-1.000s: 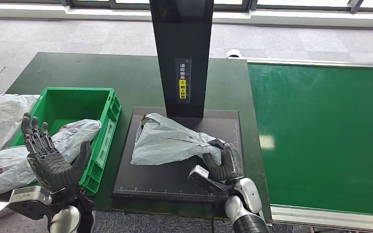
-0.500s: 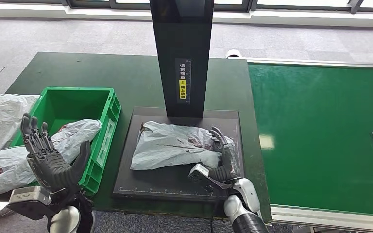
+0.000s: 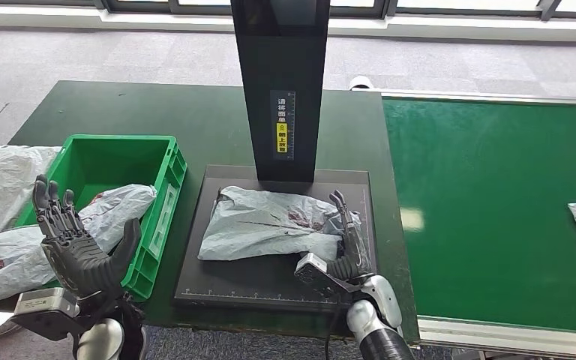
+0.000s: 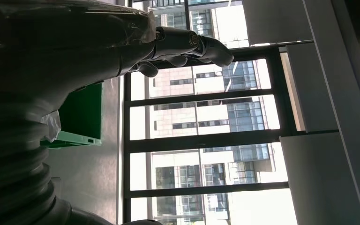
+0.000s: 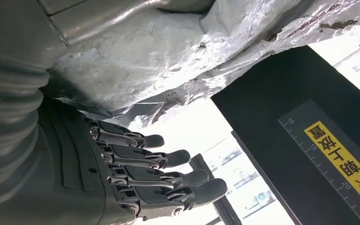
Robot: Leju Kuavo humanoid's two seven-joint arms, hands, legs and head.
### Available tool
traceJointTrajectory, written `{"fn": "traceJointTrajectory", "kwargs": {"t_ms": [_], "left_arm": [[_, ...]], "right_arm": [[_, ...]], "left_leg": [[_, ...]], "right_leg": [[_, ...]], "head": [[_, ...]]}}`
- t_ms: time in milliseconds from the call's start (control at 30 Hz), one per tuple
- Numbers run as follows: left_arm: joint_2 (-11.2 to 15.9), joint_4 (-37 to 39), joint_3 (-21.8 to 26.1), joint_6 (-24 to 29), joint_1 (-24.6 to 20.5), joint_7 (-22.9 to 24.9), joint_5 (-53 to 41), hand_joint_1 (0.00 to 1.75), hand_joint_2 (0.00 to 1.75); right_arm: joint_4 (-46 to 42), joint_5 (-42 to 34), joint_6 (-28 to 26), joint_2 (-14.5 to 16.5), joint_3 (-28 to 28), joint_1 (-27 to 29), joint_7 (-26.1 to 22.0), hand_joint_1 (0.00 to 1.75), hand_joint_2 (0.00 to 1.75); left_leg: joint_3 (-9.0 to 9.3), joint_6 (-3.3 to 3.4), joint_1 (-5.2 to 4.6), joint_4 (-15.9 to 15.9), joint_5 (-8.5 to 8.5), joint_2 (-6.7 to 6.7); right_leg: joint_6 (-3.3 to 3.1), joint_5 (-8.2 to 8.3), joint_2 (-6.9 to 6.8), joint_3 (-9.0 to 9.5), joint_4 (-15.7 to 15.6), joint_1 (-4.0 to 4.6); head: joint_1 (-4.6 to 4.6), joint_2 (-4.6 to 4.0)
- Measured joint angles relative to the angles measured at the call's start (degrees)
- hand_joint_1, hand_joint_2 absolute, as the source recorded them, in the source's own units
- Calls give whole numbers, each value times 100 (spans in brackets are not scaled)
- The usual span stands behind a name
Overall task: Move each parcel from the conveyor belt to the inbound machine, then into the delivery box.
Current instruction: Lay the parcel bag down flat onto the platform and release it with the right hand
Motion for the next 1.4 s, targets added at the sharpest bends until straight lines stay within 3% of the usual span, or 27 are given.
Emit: {"fn": "traceJointTrajectory", "kwargs": {"t_ms": [133, 400, 667, 767, 933, 1067, 1233, 1400], "left_arm": [[1, 1, 0, 20, 10, 0, -2, 0, 175], [2, 68, -3, 24, 19, 0, -32, 0, 175], [5, 161, -19, 21, 1, 0, -91, 0, 175], [58, 345, -186, -23, -86, 0, -589, 0, 175], [140, 1655, -780, -106, -717, 2, -2281, 0, 175], [43, 3295, -954, 287, -1393, 47, -3299, 0, 175], [-76, 5024, -1038, 823, -2010, 495, -4149, 0, 175], [-131, 6022, -1152, 857, -2318, 1035, -4800, 0, 175]], "right_arm": [[-128, -455, 95, -12, -7, 42, -194, 0, 175], [-1780, -2843, -243, -188, 272, 554, -280, 0, 175], [-2595, -3080, -372, -327, 550, 761, -284, 0, 175], [-2899, -3477, -579, -389, 642, 844, -282, 0, 175], [-3397, -3416, -1144, -464, 802, 918, -284, 0, 175], [-3638, -2882, -1461, -468, 875, 986, -284, 0, 175], [-3859, -2420, -1502, -425, 873, 1079, -281, 0, 175], [-4102, -2392, -1513, -419, 846, 1170, -279, 0, 175]], "left_leg": [[0, 0, 0, 0, 0, -1], [-1, 1, -1, 1, -2, -2], [2, 0, -1, 1, -1, 1], [2, 1, -1, 2, 0, -7], [5, 2, -4, 2, 1, -12], [6, 4, -8, 4, 2, -11], [7, 4, -8, 4, 3, -8], [4, 4, -8, 3, 2, -8]], "right_leg": [[0, 0, 0, 0, 0, 0], [0, 0, 0, -3, 0, -4], [0, 0, 1, -3, 0, -1], [0, 0, -6, -2, -1, -4], [4, 3, -10, 4, -1, -12], [9, 8, -8, 4, -1, -16], [8, 11, -3, 2, -1, -15], [7, 10, -3, -1, -1, -14]], "head": [[-1, 0], [0, -1], [-1, -1], [0, 0], [0, -1], [-1, 0], [-2, 0], [-1, -1]]}}
